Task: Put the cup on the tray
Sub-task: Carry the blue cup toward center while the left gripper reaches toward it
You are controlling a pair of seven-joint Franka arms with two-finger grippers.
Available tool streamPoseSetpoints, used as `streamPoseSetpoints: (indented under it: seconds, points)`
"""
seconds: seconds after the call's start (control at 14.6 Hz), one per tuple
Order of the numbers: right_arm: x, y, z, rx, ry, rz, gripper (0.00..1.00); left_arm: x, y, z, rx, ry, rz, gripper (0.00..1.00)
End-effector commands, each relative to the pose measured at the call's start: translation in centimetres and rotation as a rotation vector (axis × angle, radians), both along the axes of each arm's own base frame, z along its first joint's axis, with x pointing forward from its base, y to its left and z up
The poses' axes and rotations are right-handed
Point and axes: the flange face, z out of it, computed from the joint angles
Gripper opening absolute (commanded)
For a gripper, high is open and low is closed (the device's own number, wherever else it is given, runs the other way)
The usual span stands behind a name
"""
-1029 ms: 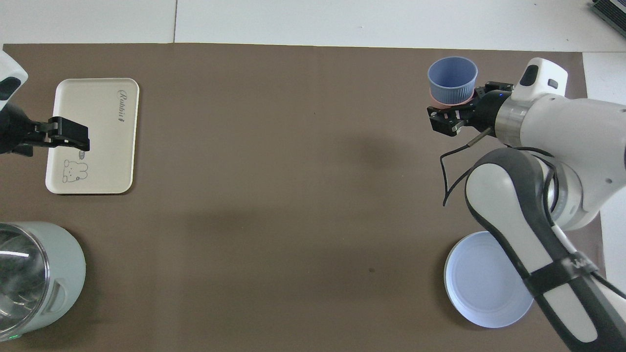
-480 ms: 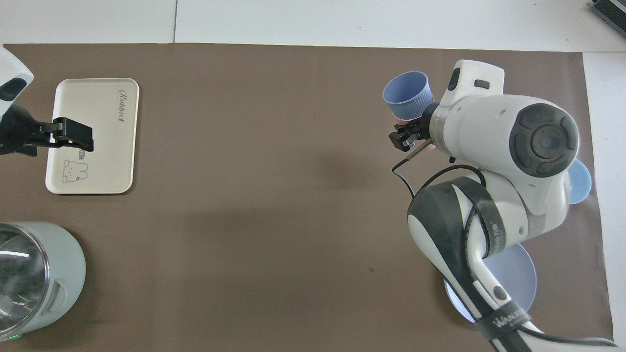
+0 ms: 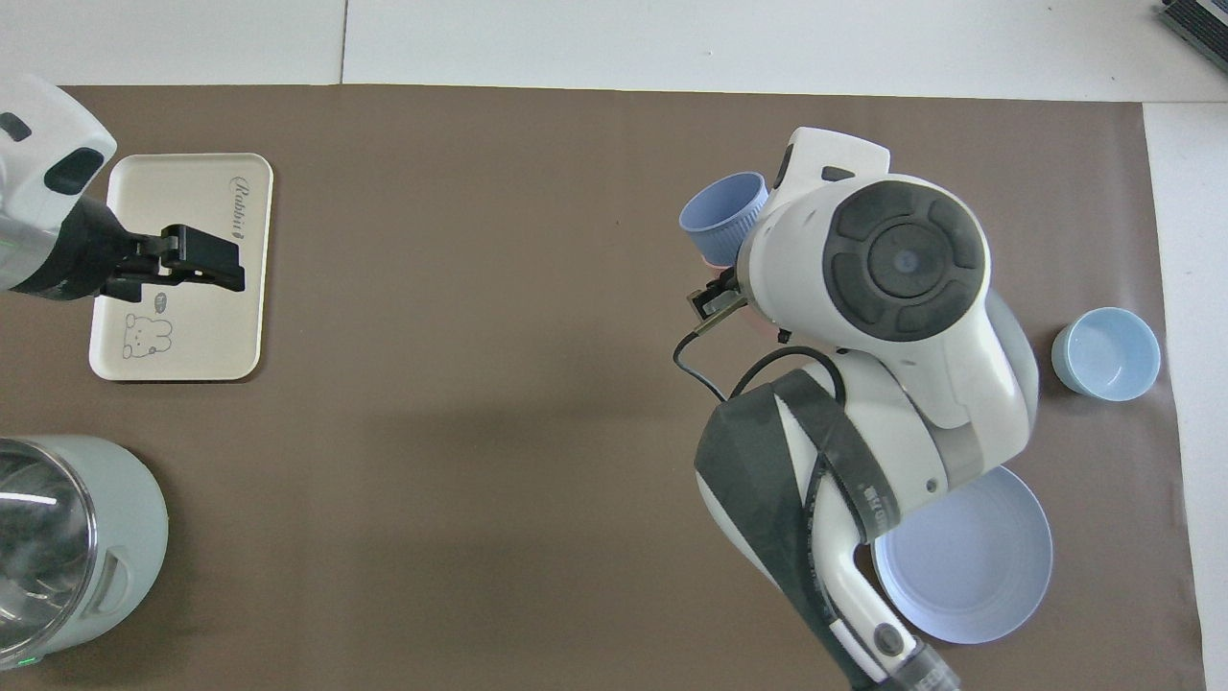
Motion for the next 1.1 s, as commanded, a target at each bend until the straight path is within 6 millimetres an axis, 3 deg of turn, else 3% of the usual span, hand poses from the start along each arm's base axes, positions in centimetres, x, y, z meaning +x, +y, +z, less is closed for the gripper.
streamPoseSetpoints:
  seconds: [0.0, 0.14, 0.34, 0.48, 0.55, 0.69, 0.75, 0.89, 1.03]
  points:
    - [-0.2, 1.7, -0.2, -0.073, -0.018, 0.006, 0.00, 0.1, -1.2, 0.0, -0.168, -0.006, 0.147, 1.00]
    - [-0.8, 4.1, -1.3, -0.122, -0.041, 0.063, 0.00, 1.9, -2.7, -0.6, -0.276, -0.002, 0.268, 1.00]
    - [-0.9, 5.6, -2.9, -0.181, -0.052, 0.105, 0.00, 5.4, -9.7, -2.7, -0.378, 0.031, 0.413, 0.95]
    - [-0.7, 5.8, -3.0, -0.184, -0.068, 0.113, 0.00, 7.6, -12.8, -2.8, -0.427, 0.028, 0.506, 0.94]
    - [-0.7, 5.8, -3.0, -0.185, -0.075, 0.116, 0.00, 8.1, -13.8, -2.3, -0.475, 0.031, 0.531, 0.88]
    - [-0.7, 5.9, -2.9, -0.181, -0.077, 0.118, 0.00, 8.1, -15.9, -2.0, -0.538, 0.003, 0.537, 0.86]
    - [-0.7, 5.9, -2.9, -0.181, -0.077, 0.118, 0.00, 7.9, -18.6, -2.8, -0.548, -0.003, 0.536, 0.86]
    - [-0.7, 6.0, -2.5, -0.175, -0.082, 0.116, 0.00, 7.3, -21.9, -3.5, -0.559, -0.017, 0.539, 0.84]
    - [-0.7, 6.8, -2.3, -0.149, -0.101, 0.134, 0.00, 7.2, -23.3, -4.1, -0.571, -0.034, 0.539, 0.84]
